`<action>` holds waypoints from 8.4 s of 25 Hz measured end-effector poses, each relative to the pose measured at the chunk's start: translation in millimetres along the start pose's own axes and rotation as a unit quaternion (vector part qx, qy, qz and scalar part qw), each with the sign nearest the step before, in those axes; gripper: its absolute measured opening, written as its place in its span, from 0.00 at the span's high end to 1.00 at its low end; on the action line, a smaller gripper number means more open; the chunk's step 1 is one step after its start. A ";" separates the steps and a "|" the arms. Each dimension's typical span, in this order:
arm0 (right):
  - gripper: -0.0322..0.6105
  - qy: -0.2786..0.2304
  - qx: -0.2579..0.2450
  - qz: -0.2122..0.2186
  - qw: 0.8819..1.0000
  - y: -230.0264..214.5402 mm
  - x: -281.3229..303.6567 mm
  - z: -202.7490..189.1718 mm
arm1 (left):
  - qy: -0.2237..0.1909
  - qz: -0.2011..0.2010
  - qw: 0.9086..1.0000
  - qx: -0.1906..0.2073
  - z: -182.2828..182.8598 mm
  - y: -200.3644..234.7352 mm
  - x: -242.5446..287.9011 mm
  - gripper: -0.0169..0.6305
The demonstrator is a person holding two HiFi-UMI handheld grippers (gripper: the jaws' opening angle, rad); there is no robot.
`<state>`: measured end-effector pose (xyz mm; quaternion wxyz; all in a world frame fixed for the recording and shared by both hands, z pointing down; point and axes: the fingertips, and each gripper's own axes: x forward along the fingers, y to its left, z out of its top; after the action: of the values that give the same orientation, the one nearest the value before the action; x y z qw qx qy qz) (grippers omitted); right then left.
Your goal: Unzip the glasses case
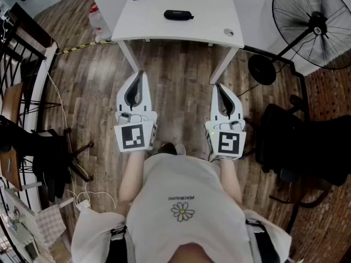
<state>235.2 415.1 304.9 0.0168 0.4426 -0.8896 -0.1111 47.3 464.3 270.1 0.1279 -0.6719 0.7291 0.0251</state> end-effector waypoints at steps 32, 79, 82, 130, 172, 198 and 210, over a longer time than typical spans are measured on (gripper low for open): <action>0.94 0.002 0.027 -0.020 0.999 -62.5 172.0 -36.2 | -0.040 -0.044 0.998 0.001 -48.1 62.6 204.1 0.95; 0.94 0.132 0.042 0.016 0.990 -134.7 538.7 -121.6 | 0.214 -0.362 0.902 0.099 -312.2 86.7 522.0 0.56; 0.94 0.137 0.042 0.016 0.990 -135.9 536.8 -125.9 | 0.276 -0.412 0.859 0.128 -356.9 69.6 505.7 0.49; 0.94 0.219 0.072 0.011 0.973 -132.4 514.8 -178.6 | 0.494 -0.321 0.808 0.025 -404.7 15.6 485.7 0.64; 0.94 0.249 0.059 0.012 0.967 -128.4 505.5 -194.6 | 0.429 -0.152 0.889 -0.051 -431.1 52.7 520.5 0.51; 0.94 0.261 0.059 0.004 0.963 -130.0 502.5 -201.5 | 0.450 -0.339 0.807 -0.177 -408.2 -70.0 494.0 0.44; 0.94 0.289 0.117 -0.052 0.949 -157.9 482.4 -228.7 | 0.443 -0.427 0.781 -0.109 -380.5 -66.6 488.0 0.67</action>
<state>95.2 -100.5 461.2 0.2157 0.4998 -0.8293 0.1263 23.4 -96.4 539.2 -0.2860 -0.8607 0.3365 -0.2532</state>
